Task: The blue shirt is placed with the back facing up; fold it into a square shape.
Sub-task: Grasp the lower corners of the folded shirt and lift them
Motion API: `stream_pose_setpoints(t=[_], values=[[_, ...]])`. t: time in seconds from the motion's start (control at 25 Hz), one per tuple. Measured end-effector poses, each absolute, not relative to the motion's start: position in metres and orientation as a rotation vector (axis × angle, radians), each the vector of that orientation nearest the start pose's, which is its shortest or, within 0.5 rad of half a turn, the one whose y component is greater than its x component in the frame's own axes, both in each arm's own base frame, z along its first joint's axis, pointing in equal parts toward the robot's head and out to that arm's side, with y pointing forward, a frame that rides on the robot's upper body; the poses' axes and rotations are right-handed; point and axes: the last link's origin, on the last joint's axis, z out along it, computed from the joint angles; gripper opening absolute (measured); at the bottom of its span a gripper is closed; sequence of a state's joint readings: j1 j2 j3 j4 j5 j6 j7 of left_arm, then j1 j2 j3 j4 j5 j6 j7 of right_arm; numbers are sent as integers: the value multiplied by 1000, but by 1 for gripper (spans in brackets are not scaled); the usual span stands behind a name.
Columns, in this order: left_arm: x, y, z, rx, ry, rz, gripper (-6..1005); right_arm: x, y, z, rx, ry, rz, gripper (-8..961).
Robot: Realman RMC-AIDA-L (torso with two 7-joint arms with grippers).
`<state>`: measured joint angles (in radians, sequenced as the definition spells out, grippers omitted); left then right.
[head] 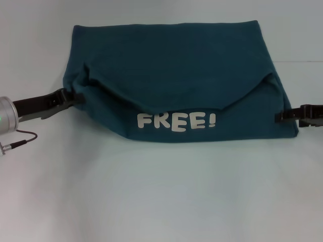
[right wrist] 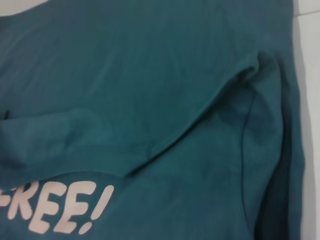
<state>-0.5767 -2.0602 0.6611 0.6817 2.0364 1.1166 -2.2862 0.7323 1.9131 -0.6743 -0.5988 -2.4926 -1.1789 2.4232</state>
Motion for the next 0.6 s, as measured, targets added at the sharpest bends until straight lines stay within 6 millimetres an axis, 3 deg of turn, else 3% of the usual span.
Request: stream_pose_setpoints(t=[0.6], values=[[-290,392,24,-1951,-1664,-751,29,300,419,28,-2066,1564,113,907]])
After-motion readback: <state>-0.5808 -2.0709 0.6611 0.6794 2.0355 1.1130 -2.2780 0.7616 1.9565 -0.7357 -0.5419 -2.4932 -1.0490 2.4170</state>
